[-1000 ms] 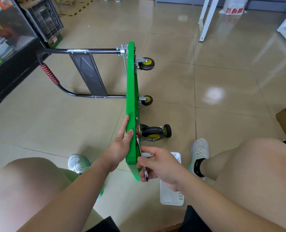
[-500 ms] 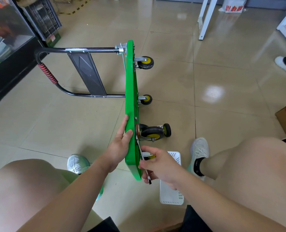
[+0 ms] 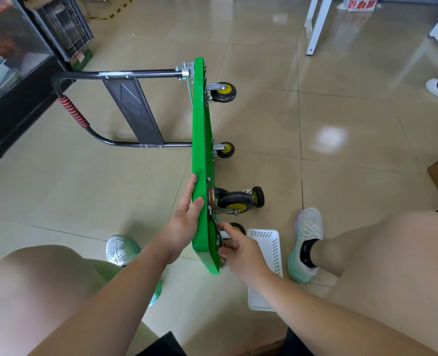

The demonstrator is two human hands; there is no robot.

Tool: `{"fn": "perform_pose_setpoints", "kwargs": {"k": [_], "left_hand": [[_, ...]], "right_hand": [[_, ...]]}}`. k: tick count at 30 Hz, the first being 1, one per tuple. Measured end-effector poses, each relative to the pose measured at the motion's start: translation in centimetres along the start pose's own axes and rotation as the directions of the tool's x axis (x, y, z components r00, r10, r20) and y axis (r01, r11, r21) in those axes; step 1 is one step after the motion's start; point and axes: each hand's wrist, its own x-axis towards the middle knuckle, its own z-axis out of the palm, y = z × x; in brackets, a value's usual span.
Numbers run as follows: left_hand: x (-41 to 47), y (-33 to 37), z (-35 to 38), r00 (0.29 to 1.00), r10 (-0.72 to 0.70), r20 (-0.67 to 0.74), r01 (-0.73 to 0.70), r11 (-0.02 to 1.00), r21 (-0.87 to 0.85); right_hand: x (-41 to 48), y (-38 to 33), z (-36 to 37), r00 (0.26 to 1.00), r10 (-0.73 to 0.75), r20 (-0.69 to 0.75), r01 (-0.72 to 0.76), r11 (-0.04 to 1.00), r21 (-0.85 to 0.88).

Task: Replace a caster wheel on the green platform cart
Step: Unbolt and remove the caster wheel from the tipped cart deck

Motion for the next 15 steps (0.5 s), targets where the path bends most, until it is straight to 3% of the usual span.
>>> {"fn": "perform_pose_setpoints", "kwargs": {"k": [5,15], "left_hand": [[0.0,0.1,0.1,1.000,0.007,-0.005,-0.007,1.000,0.015],[0.0,0.0,0.1,1.000,0.011,-0.008,-0.011,1.000,0.012]], "right_hand": [[-2.0,0.1,-0.5,0.997,0.051,0.062,-0.051,0.999,0.004],[-3.8,-2.8,-0.2,0.988,0.103,0.119,-0.126,0.969,0.214]]}}
